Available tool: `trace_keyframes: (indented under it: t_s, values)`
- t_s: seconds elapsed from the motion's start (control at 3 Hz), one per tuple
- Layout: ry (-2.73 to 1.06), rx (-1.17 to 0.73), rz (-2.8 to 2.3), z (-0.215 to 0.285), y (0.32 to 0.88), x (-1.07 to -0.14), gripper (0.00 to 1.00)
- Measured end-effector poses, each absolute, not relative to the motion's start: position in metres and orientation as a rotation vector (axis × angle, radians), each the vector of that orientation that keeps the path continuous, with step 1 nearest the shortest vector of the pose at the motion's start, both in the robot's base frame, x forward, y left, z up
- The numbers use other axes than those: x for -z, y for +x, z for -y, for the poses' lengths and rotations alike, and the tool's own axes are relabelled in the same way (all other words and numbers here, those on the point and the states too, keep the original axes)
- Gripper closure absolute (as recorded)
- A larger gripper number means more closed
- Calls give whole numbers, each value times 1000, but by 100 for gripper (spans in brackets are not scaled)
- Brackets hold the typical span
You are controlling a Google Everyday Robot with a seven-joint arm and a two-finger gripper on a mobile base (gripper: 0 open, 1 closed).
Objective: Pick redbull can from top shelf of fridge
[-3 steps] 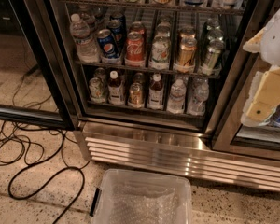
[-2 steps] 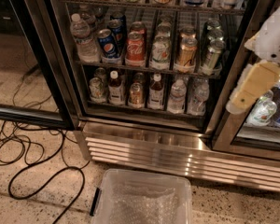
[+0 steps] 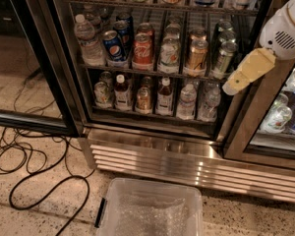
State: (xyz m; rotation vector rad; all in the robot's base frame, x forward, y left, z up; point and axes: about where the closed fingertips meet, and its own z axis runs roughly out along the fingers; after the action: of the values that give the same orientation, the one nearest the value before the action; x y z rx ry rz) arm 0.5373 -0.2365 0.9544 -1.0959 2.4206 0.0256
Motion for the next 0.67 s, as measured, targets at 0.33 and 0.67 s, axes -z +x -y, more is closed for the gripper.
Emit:
trace_keyframes:
  t_s: [0.33,0.67]
  values:
    - [-1086,-28,-2422,236,539,-955,0]
    - [-1079,-11,-2401,234,538,-956,0]
